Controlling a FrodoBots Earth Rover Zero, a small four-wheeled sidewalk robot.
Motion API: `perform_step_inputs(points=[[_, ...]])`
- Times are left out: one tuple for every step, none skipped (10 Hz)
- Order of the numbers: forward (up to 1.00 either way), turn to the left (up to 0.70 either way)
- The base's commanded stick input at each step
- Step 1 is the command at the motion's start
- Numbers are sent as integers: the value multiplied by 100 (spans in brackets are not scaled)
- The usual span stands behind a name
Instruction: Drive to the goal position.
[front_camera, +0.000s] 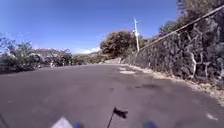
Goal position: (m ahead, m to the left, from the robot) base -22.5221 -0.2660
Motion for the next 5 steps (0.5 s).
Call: perform_step_inputs(points=[[70, 0], [70, 0], [70, 0], [70, 0], [70, 0]])
